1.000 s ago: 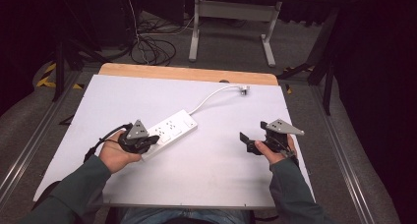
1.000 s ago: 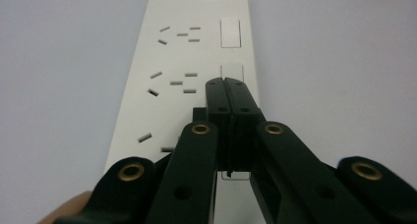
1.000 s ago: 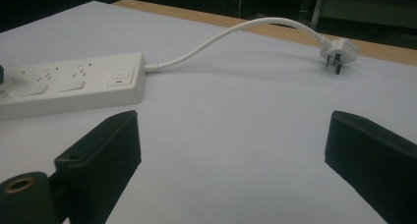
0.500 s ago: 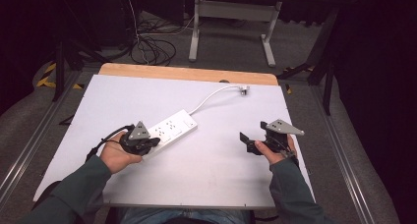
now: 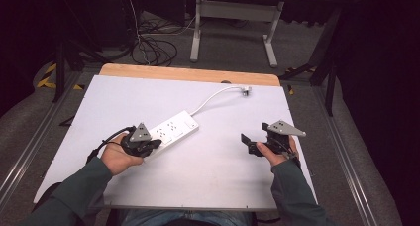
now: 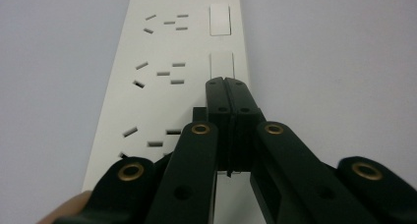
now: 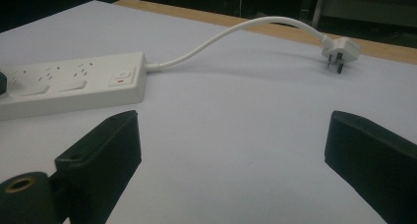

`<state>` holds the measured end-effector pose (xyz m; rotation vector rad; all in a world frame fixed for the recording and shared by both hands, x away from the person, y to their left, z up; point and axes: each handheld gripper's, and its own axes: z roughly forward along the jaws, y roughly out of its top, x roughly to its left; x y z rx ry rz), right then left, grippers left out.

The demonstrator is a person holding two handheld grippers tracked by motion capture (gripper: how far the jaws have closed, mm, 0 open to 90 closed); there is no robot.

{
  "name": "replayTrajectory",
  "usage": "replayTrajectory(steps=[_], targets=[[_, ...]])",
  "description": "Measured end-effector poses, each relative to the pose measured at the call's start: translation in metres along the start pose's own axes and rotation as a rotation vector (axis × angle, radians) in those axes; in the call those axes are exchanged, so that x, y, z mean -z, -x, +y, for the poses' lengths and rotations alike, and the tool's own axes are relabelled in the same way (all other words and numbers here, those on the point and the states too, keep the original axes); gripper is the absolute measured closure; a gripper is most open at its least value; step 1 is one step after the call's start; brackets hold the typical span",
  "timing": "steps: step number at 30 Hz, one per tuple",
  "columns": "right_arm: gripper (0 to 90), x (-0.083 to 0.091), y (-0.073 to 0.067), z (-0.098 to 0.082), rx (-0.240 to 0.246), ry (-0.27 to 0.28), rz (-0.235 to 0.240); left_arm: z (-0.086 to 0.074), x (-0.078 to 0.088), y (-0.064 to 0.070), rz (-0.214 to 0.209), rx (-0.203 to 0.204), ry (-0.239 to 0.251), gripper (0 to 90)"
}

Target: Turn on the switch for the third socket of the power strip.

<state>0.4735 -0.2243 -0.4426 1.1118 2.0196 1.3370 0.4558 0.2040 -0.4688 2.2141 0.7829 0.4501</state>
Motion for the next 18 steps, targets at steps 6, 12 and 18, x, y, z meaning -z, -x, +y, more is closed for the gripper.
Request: replayTrajectory(steps=[6,12,18], targets=[[7.5,0.0,0.0,0.0,0.0,0.0,-0.001,-0.0001,-0.0001,0.0002,-0.004,0.0,-0.001,90.0],[7.5,0.0002,0.0002,0.0,0.0,0.0,0.0,0.0004,-0.0027,0.0023,0.001,-0.015,-0.014,90.0],[7.5,0.0004,0.0001,-0.0001,0.001,-0.001,0.001,0.0001,-0.0019,0.0023,0.003,-0.021,-0.014,90.0]])
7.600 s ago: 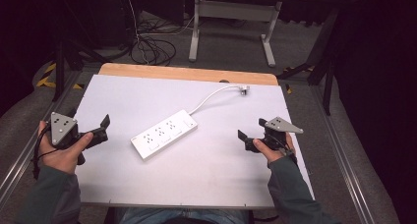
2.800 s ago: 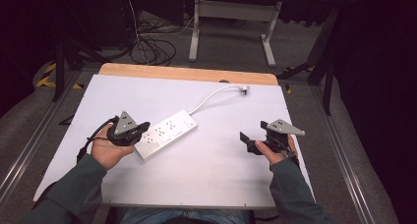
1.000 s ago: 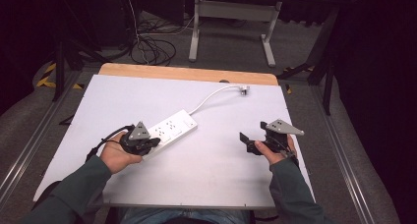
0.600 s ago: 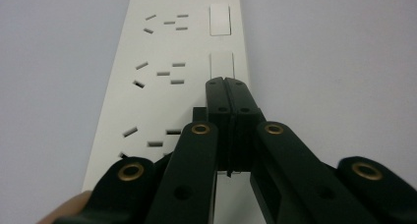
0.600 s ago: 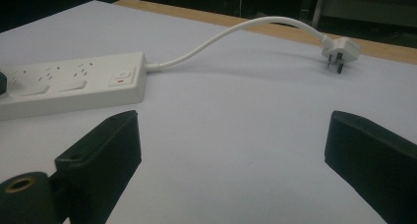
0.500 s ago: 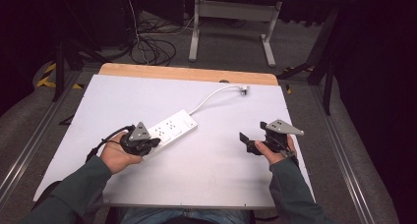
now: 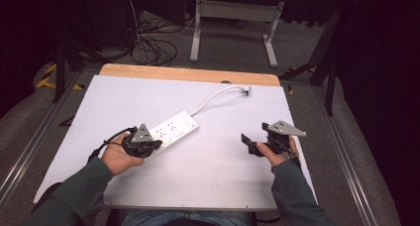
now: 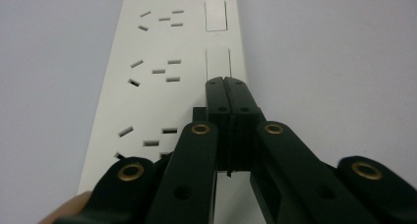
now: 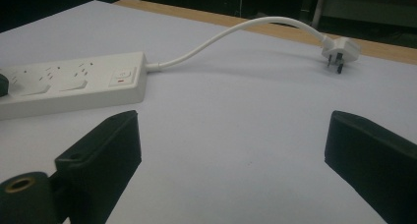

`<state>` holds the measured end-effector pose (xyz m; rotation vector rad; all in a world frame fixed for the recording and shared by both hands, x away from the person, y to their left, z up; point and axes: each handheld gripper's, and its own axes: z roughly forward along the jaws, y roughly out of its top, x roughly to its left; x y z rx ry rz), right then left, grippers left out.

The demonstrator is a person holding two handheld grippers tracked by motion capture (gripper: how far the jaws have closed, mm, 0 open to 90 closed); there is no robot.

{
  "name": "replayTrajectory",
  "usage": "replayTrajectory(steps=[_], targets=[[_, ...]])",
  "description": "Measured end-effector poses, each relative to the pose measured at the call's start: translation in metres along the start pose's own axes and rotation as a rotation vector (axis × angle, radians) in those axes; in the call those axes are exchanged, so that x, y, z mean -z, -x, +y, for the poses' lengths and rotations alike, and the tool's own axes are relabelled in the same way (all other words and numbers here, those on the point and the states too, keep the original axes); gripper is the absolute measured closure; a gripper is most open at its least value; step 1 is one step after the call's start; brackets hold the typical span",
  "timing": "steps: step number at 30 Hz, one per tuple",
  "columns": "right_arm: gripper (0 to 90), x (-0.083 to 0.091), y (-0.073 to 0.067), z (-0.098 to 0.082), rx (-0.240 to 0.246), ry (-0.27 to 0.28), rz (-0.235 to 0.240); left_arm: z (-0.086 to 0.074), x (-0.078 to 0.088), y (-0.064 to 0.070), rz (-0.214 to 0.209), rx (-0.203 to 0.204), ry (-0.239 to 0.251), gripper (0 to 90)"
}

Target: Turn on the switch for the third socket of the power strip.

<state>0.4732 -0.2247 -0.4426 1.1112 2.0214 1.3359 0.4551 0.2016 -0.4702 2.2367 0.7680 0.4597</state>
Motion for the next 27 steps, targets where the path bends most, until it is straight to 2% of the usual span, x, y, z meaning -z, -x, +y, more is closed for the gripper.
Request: replayTrajectory(steps=[3,6,9,21,25,27], targets=[[7.5,-0.0001,-0.0001,-0.0003,0.003,0.0,-0.001,0.0001,-0.0001,0.0003,0.002,-0.004,0.001,90.0],[7.5,0.0011,-0.0006,-0.0012,0.002,-0.003,-0.003,0.0013,-0.002,-0.0002,-0.017,0.005,0.005,90.0],[7.5,0.0059,0.0018,-0.0021,-0.003,0.004,-0.013,0.0017,-0.0023,0.0009,-0.01,0.0,0.004,90.0],[7.6,0.0046,0.0013,-0.0022,-0.001,0.0,-0.01,0.0014,-0.0016,-0.0003,0.0,-0.003,0.002,90.0],[7.6,0.0047,0.0004,-0.0019,-0.001,0.002,-0.009,0.0011,-0.0001,-0.0026,0.012,0.014,0.001,90.0],[7.6,0.0046,0.0003,-0.0019,0.002,0.002,-0.008,0.002,0.003,-0.0049,0.017,0.038,0.032,90.0]])
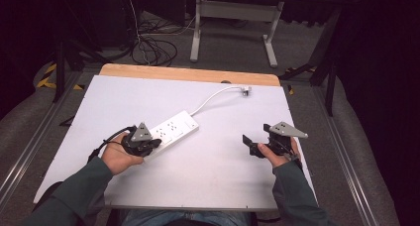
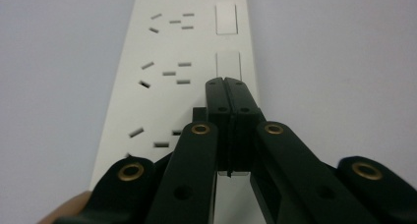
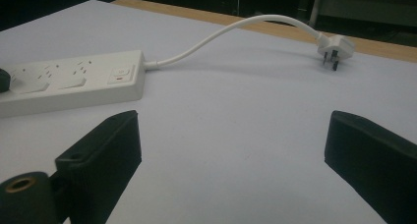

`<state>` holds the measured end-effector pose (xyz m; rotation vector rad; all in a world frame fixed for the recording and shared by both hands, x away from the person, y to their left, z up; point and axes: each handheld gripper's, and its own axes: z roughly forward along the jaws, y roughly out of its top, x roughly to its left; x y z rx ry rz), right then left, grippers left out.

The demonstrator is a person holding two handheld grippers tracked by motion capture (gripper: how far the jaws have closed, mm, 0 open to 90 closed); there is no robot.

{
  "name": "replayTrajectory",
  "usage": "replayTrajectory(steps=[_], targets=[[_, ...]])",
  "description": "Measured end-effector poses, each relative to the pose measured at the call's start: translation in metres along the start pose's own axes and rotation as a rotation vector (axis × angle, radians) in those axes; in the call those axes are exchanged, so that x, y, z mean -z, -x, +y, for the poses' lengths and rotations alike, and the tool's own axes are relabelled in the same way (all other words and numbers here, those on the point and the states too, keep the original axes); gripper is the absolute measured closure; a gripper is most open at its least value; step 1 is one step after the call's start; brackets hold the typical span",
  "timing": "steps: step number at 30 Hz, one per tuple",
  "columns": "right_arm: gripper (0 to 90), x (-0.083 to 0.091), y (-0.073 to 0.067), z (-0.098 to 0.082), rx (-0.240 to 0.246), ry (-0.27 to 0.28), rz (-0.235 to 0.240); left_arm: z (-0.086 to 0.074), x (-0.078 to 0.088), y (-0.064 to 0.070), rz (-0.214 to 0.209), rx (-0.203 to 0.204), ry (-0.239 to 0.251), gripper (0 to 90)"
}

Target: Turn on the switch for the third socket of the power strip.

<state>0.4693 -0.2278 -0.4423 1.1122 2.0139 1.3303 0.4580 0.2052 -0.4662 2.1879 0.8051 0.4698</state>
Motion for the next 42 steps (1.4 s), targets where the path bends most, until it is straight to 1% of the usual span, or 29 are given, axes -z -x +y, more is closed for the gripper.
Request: replayTrajectory(steps=[1,3,5,8,14,16,19,22,24,25,27,28,29,32,34,36,38,42], targets=[[7.6,0.0,0.0,0.0,0.0,0.0,0.0,0.001,0.002,-0.002,0.015,-0.004,0.014,90.0],[7.6,0.0,0.001,0.0,0.001,-0.001,0.001,0.001,0.005,-0.003,0.02,0.014,0.034,90.0],[7.6,-0.001,0.0,0.0,-0.002,-0.004,0.004,0.001,0.007,-0.004,0.033,0.016,0.046,90.0],[7.6,-0.002,0.0,0.0,0.004,-0.004,0.006,0.002,0.009,-0.005,0.035,0.023,0.061,90.0],[7.6,-0.002,0.0,0.001,0.001,-0.005,0.008,0.002,0.016,-0.006,0.06,0.041,0.096,90.0],[7.6,-0.002,0.0,0.001,0.002,-0.006,0.008,0.003,0.019,-0.007,0.056,0.052,0.108,90.0],[7.6,-0.003,-0.001,0.001,0.001,-0.006,0.008,0.004,0.025,-0.008,0.067,0.075,0.147,90.0],[7.6,-0.004,-0.001,0.001,0.002,-0.006,0.013,0.004,0.035,-0.009,0.073,0.11,0.198,90.0],[7.6,-0.005,-0.001,0.002,0.0,-0.005,0.015,0.003,0.042,-0.009,0.093,0.129,0.23,90.0],[7.6,-0.005,-0.001,0.002,0.001,-0.005,0.016,0.003,0.045,-0.009,0.101,0.132,0.241,90.0],[7.6,-0.007,-0.001,0.003,0.006,-0.009,0.021,0.002,0.049,-0.009,0.108,0.149,0.262,90.0],[7.6,-0.007,-0.001,0.003,0.006,-0.009,0.021,0.001,0.051,-0.009,0.109,0.15,0.265,90.0],[7.6,-0.007,-0.002,0.003,0.008,-0.009,0.022,0.002,0.052,-0.009,0.121,0.149,0.271,90.0],[7.6,-0.008,-0.002,0.003,0.004,-0.009,0.022,0.002,0.056,-0.009,0.125,0.162,0.293,89.9],[7.6,-0.008,-0.002,0.003,0.003,-0.011,0.021,0.002,0.059,-0.01,0.139,0.158,0.305,89.3],[7.6,-0.008,-0.002,0.003,0.007,-0.011,0.02,0.002,0.062,-0.01,0.149,0.175,0.318,88.5],[7.6,-0.007,-0.001,0.003,0.006,-0.009,0.02,0.001,0.064,-0.011,0.162,0.174,0.329,89.1],[7.6,-0.008,-0.001,0.003,0.006,-0.011,0.02,0.001,0.068,-0.012,0.175,0.191,0.348,88.1]])
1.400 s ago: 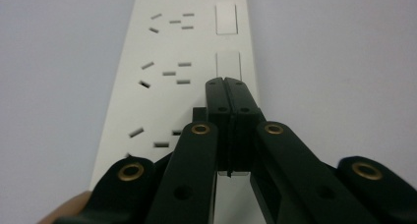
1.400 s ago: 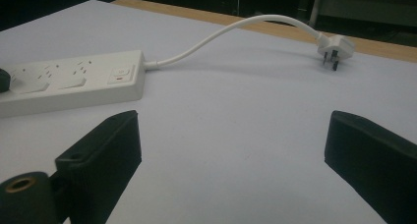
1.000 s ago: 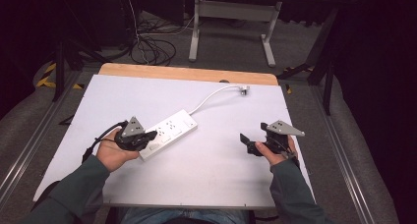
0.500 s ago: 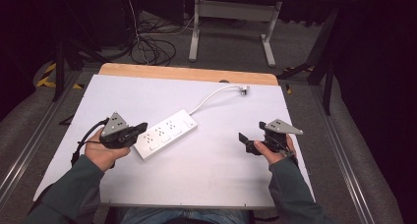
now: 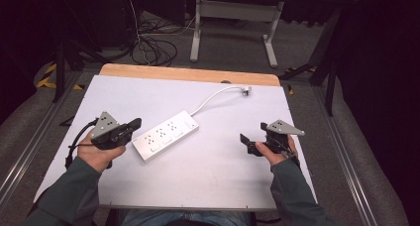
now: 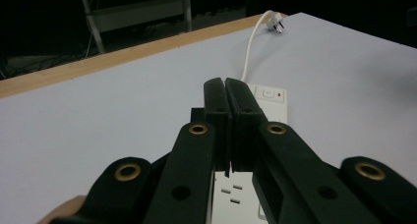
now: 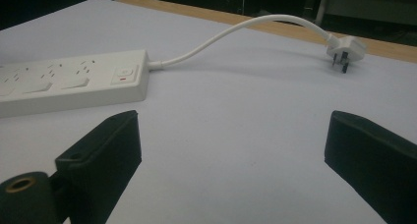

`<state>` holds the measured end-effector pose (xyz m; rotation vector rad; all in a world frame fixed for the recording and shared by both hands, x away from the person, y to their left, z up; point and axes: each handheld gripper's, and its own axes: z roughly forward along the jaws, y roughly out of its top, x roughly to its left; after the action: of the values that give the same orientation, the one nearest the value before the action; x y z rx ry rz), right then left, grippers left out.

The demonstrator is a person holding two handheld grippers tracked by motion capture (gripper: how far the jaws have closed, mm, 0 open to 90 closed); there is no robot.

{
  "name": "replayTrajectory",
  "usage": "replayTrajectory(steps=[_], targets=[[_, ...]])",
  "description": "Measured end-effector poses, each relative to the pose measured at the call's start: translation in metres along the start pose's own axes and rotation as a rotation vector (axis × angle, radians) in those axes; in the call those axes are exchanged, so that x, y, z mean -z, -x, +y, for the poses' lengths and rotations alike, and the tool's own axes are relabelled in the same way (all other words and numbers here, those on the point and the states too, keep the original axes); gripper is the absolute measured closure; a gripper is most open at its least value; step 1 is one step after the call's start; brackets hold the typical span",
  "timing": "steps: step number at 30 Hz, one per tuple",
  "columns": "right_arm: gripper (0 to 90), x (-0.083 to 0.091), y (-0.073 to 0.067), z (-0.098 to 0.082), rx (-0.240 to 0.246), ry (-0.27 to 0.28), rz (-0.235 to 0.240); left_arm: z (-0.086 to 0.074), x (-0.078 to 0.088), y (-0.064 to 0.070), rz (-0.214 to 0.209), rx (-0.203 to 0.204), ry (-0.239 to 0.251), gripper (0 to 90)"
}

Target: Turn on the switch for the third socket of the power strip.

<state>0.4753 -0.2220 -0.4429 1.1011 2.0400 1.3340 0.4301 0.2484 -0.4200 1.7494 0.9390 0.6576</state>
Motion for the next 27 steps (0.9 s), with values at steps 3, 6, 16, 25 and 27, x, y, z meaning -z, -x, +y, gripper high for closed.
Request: replayTrajectory(steps=[3,6,16,25,27], targets=[[7.6,0.0,0.0,0.0,0.0,0.001,0.001,0.0,0.003,-0.001,0.009,0.006,0.006,86.0],[7.6,0.0,0.0,0.0,-0.002,-0.003,-0.003,0.0,0.006,-0.001,0.022,0.007,0.013,83.4],[7.7,0.0,0.0,0.0,0.0,0.003,-0.003,-0.001,0.024,0.003,0.064,0.041,0.06,64.0],[7.7,0.0,0.0,0.0,-0.005,0.0,-0.004,-0.002,0.033,0.002,0.089,0.054,0.07,49.3],[7.7,0.0,0.0,0.0,0.0,0.0,-0.001,-0.002,0.035,0.002,0.098,0.053,0.07,46.5]])
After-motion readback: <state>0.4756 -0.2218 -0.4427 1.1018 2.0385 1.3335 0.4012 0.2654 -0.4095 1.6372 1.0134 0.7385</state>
